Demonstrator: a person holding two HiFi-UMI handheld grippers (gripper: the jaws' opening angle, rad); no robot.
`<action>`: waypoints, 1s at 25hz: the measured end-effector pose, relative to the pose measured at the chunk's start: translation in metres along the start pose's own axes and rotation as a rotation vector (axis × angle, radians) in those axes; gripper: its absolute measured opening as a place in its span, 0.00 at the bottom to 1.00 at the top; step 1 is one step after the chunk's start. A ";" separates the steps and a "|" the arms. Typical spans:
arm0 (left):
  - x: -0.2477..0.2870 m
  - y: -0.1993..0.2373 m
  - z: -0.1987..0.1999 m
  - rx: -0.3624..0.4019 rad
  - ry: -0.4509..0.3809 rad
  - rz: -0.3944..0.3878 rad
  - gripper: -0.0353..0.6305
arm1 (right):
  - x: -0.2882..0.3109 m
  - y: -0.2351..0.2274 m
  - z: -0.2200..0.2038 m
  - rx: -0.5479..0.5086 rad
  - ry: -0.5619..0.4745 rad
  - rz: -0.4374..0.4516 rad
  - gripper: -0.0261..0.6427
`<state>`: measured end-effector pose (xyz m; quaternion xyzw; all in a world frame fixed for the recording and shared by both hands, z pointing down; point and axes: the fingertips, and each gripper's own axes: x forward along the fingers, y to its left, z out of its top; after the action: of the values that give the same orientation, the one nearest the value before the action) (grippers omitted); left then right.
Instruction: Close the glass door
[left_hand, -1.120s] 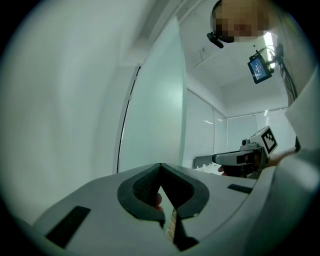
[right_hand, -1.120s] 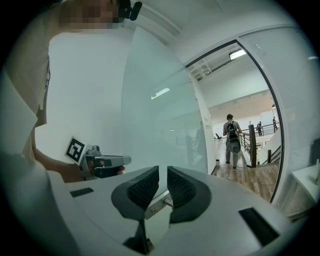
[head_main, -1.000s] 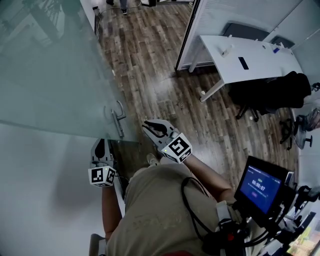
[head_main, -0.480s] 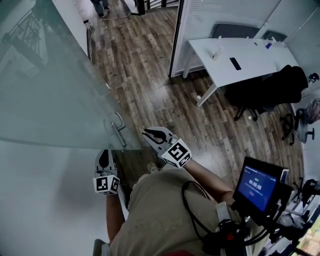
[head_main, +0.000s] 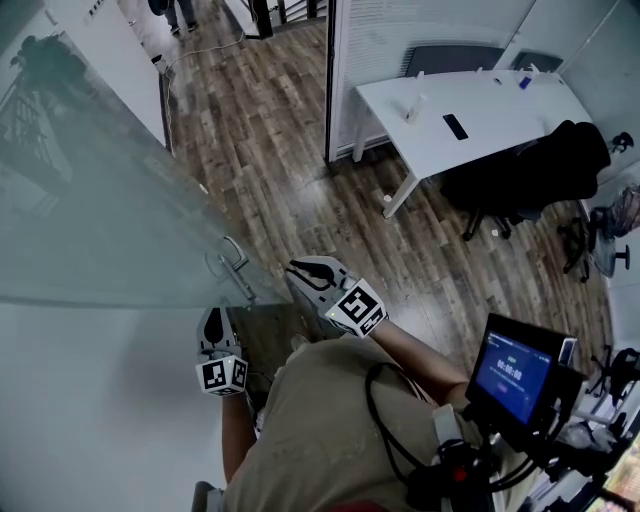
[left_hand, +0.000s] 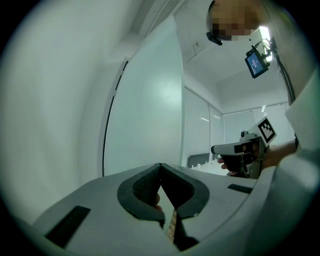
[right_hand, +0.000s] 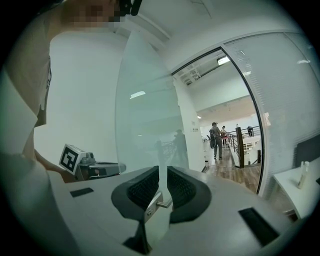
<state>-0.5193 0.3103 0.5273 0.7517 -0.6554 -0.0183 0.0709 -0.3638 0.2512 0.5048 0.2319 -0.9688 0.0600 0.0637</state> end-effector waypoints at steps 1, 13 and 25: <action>0.007 -0.013 -0.003 0.004 0.003 0.001 0.08 | -0.011 -0.011 -0.003 0.003 -0.003 -0.003 0.11; 0.099 -0.094 0.033 0.130 0.052 -0.011 0.08 | -0.067 -0.105 0.030 0.059 -0.037 -0.016 0.11; 0.172 -0.145 0.037 0.261 0.083 -0.060 0.08 | -0.124 -0.164 0.029 0.084 -0.068 -0.045 0.11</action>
<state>-0.3571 0.1565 0.4832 0.7738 -0.6261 0.0963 -0.0009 -0.1822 0.1570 0.4714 0.2580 -0.9616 0.0913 0.0221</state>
